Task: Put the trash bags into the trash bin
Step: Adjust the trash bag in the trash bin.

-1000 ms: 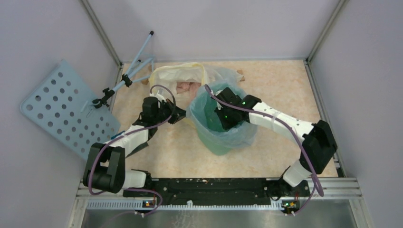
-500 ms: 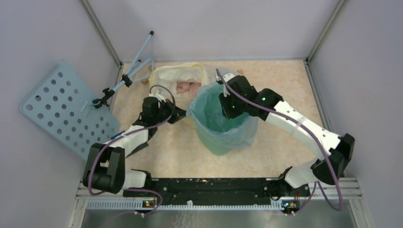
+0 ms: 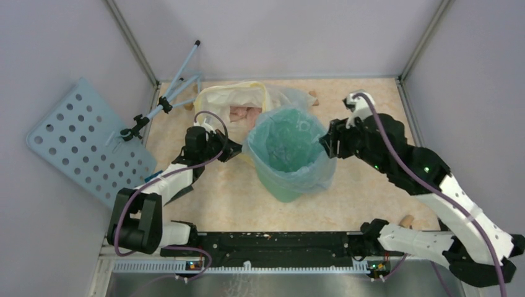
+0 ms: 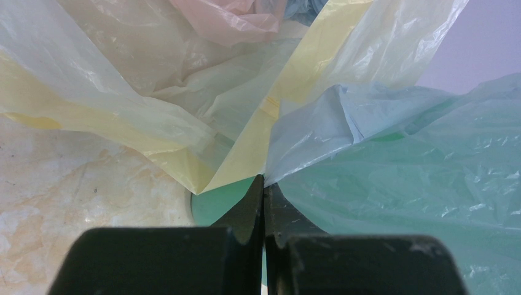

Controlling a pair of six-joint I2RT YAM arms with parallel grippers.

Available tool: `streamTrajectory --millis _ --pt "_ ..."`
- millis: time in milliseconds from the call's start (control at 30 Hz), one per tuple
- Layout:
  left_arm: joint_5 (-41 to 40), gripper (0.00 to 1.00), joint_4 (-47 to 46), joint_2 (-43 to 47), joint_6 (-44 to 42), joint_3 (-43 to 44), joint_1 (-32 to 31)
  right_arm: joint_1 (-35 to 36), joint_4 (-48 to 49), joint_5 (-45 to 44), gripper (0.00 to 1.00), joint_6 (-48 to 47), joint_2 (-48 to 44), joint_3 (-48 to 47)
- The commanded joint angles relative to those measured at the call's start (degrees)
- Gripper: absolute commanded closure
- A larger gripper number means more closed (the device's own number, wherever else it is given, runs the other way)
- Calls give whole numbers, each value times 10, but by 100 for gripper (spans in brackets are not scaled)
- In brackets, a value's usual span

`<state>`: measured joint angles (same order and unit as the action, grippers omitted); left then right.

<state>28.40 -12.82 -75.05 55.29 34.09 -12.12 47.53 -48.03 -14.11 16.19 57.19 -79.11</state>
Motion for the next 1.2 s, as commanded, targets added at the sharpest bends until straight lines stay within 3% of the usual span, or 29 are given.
streamTrajectory --millis 0,300,467,767,900,1167 --pt "-2 100 -14 11 -11 20 -2 5 15 -106 48 31 -70 42" --pt "-2 100 -7 21 -14 20 -2 5 -28 -183 48 121 -194 193" --pt "-2 100 -6 24 -14 17 -2 5 -6 -162 47 129 -259 238" --pt "-8 100 -18 37 2 -9 -6 5 16 -117 46 132 -203 221" --pt "-9 100 -15 43 1 -6 -7 5 70 -150 41 115 -216 292" --pt "-8 100 -19 34 4 -7 -10 -3 167 -158 42 130 -230 384"
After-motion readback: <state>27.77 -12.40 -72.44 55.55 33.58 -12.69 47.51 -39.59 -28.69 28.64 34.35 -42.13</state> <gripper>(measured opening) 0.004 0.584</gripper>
